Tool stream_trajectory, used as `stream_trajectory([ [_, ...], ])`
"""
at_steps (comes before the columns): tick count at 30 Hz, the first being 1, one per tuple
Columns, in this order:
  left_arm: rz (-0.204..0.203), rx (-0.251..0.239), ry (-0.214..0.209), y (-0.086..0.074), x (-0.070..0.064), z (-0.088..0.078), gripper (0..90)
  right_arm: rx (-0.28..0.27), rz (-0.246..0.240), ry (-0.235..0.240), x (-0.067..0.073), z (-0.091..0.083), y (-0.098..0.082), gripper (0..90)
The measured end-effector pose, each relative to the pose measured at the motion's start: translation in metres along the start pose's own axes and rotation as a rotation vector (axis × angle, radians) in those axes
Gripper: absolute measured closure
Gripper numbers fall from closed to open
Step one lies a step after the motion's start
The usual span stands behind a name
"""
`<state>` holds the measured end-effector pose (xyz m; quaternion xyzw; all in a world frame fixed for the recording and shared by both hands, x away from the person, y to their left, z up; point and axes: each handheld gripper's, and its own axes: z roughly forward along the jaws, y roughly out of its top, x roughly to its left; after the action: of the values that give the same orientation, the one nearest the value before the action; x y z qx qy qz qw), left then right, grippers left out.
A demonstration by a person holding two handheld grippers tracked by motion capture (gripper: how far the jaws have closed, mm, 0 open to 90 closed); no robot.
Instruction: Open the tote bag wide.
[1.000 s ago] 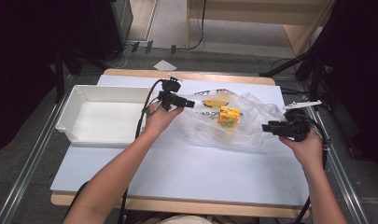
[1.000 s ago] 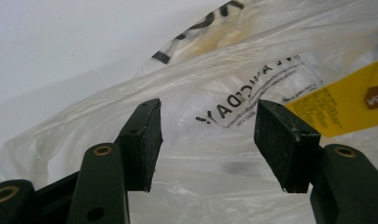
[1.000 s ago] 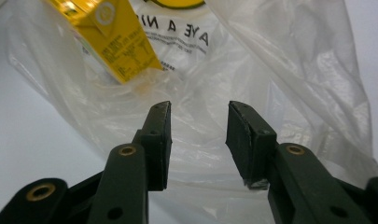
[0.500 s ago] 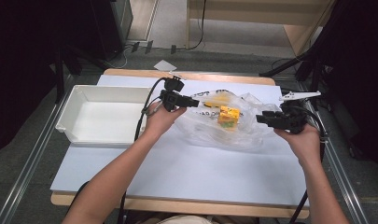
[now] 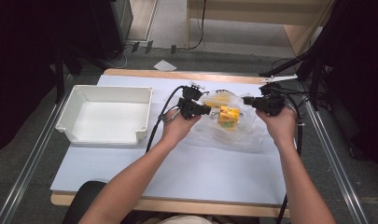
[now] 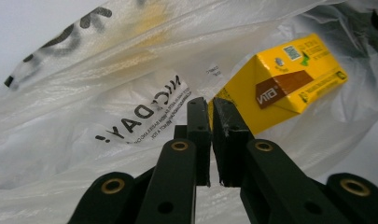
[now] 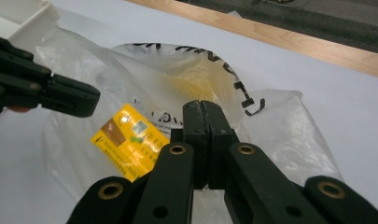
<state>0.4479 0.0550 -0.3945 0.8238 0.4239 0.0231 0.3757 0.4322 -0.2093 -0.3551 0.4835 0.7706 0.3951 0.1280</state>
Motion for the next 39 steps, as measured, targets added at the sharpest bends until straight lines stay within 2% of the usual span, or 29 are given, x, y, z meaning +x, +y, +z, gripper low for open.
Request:
stream_trajectory([
  [7, -0.031, 0.02, 0.013, -0.013, 0.001, 0.019, 86.9, 0.057, 0.024, -0.031, -0.01, 0.037, -0.001, 90.0],
  [13, -0.026, 0.049, 0.018, -0.026, 0.003, 0.031, 86.7, 0.103, 0.032, -0.039, -0.019, 0.063, -0.005, 90.0],
  [16, -0.04, 0.05, 0.016, -0.031, 0.007, 0.036, 86.7, 0.126, 0.032, -0.048, -0.021, 0.074, -0.008, 90.0],
  [21, -0.042, 0.026, 0.011, -0.028, 0.006, 0.036, 86.6, 0.14, 0.054, -0.033, -0.024, 0.085, -0.016, 90.0],
  [23, -0.037, 0.013, 0.019, -0.023, 0.007, 0.034, 86.6, 0.143, 0.043, -0.02, -0.024, 0.088, -0.019, 90.0],
  [24, -0.028, 0.016, 0.03, -0.021, 0.008, 0.033, 86.6, 0.149, 0.043, -0.016, -0.023, 0.088, -0.02, 90.0],
  [27, -0.042, 0.028, 0.041, -0.017, 0.013, 0.039, 86.6, 0.161, 0.032, -0.01, -0.022, 0.09, -0.024, 90.0],
  [33, -0.083, 0.061, 0.027, -0.024, 0.022, 0.056, 86.7, 0.196, 0.027, -0.003, -0.025, 0.097, -0.031, 90.0],
  [39, -0.065, 0.082, 0.005, -0.032, 0.017, 0.059, 86.8, 0.21, 0.023, -0.019, -0.028, 0.107, -0.033, 90.0],
])
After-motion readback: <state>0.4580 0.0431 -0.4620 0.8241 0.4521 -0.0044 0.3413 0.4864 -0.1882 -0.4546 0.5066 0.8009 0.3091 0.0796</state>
